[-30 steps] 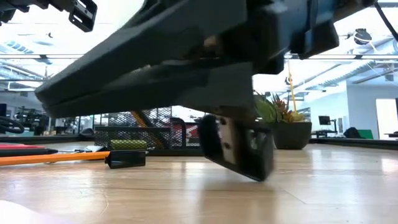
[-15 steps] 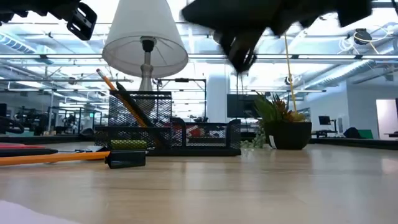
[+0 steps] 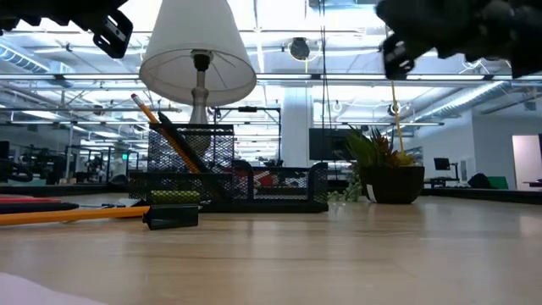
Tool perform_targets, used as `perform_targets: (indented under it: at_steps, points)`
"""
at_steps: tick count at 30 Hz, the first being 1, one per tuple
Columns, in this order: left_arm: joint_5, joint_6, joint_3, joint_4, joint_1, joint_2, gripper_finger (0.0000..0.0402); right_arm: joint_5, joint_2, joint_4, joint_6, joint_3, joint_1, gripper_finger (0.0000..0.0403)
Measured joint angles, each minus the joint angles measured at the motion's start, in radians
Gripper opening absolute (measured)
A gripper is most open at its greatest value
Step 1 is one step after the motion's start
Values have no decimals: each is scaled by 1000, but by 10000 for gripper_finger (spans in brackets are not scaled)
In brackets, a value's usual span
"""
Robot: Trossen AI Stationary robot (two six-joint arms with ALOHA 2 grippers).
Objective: Pick and place office supplies into organizer
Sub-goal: Put the pink sticky note into the black desk organizer
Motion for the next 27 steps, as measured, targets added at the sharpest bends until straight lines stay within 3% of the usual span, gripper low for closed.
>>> perform_targets:
  at_steps: [10,22,27]
  points:
    - [-45,-50,0,-8,1,4,49,-50,-286,-39,-5,-185,-101,0]
    - [-32,-82,0,-14,2,4,49,-107,-558,-142,-31,-283,-201,0]
    - [-15,-134,0,-17,2,4,49,-104,-659,-282,-31,-290,-248,0]
